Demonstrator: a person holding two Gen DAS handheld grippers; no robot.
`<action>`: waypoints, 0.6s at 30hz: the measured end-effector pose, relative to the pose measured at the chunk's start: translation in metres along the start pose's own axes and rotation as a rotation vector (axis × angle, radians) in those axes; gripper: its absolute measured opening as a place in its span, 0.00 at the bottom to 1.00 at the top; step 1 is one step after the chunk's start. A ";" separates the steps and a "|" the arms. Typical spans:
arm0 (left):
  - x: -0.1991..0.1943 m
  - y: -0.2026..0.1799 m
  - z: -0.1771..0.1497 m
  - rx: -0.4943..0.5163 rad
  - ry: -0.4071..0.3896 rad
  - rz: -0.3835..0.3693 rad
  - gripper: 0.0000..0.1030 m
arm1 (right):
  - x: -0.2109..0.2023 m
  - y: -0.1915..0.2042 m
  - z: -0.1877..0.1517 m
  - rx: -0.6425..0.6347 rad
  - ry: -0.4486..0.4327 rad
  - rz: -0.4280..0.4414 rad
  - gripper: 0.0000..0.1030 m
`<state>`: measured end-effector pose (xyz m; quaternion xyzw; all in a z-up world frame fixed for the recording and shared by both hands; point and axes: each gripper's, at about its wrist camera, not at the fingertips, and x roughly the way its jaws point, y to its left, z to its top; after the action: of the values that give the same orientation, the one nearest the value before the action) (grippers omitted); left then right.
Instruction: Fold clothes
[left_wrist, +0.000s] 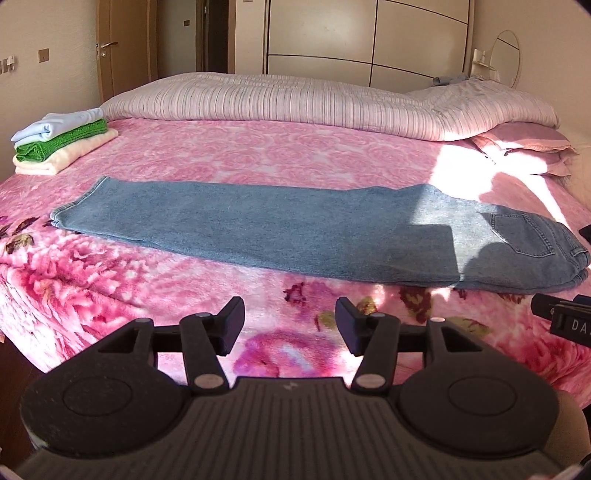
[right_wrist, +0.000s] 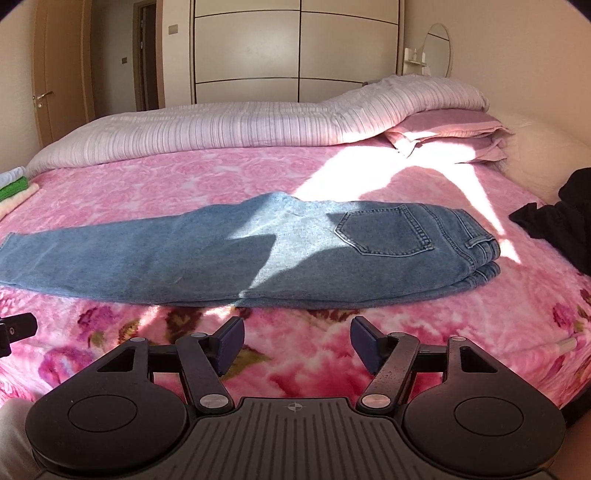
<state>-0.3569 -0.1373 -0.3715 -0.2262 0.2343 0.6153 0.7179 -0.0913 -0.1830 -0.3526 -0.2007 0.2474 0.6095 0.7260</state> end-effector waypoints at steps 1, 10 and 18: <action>0.003 0.001 0.000 -0.003 0.004 0.000 0.49 | 0.004 0.000 0.000 0.001 0.005 -0.001 0.65; 0.044 0.041 -0.002 -0.121 0.012 -0.014 0.49 | 0.050 -0.030 -0.011 0.122 0.023 0.069 0.66; 0.067 0.129 0.005 -0.382 -0.024 -0.048 0.45 | 0.077 -0.091 -0.006 0.404 -0.014 0.199 0.66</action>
<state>-0.4751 -0.0642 -0.4133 -0.3568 0.0991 0.6339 0.6791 0.0080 -0.1421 -0.4045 -0.0217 0.3780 0.6177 0.6893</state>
